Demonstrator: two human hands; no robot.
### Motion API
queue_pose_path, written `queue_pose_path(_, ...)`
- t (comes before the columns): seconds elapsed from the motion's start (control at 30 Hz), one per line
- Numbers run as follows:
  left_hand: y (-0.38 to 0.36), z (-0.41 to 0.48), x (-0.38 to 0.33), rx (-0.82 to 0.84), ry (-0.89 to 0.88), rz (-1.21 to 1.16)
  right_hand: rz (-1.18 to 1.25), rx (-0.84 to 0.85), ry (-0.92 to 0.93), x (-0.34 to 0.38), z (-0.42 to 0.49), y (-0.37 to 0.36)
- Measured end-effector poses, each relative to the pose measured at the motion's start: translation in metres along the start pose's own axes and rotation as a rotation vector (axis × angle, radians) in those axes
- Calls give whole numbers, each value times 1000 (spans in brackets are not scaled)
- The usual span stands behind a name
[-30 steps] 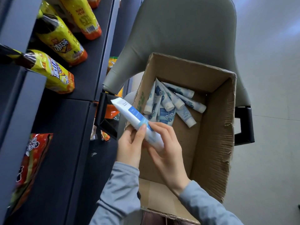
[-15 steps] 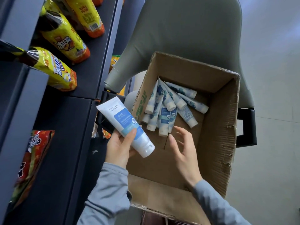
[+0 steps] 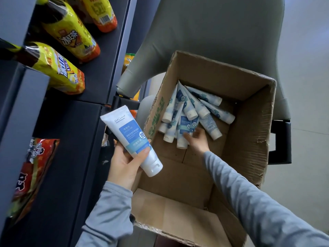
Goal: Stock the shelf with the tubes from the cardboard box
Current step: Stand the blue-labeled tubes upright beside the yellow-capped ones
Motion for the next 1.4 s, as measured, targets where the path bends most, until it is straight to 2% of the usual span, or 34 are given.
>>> queue_pose_path(0.1, 1, 0, 1, -11, 4, 22, 32, -50, -40, 0, 8, -4)
queue_pose_path(0.4, 2, -6, 0, -39, 4, 18, 45, 1, -119, 7, 21, -28)
queue_pose_path(0.57, 6, -15, -1, -63, 1, 9, 138, 138, -169, 5, -1, -27)
queue_pose_path(0.73, 14, -29, -1, -95, 20, 51, 371, 344, -293, -10, -46, -31)
queue_pose_path(0.83, 14, -37, -3, -108, 20, 35, 488, 426, -220, -10, -72, -30)
queue_pose_path(1.03, 7, -63, -22, -88, -61, 32, 561, 607, -31, 12, -127, -33)
queue_pose_path(1.4, 27, -186, -97, -112, -365, 197, 496, 699, 299, 99, -254, -45)
Point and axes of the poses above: each hand's wrist, its own z-axis towards the middle knuckle, its own y-axis out of the back of the hand, x = y × z, the point moved 7 cm from there along z, towards the middle knuckle, and after that the axes turned 12 degrees about x, right-handed, at the moved point
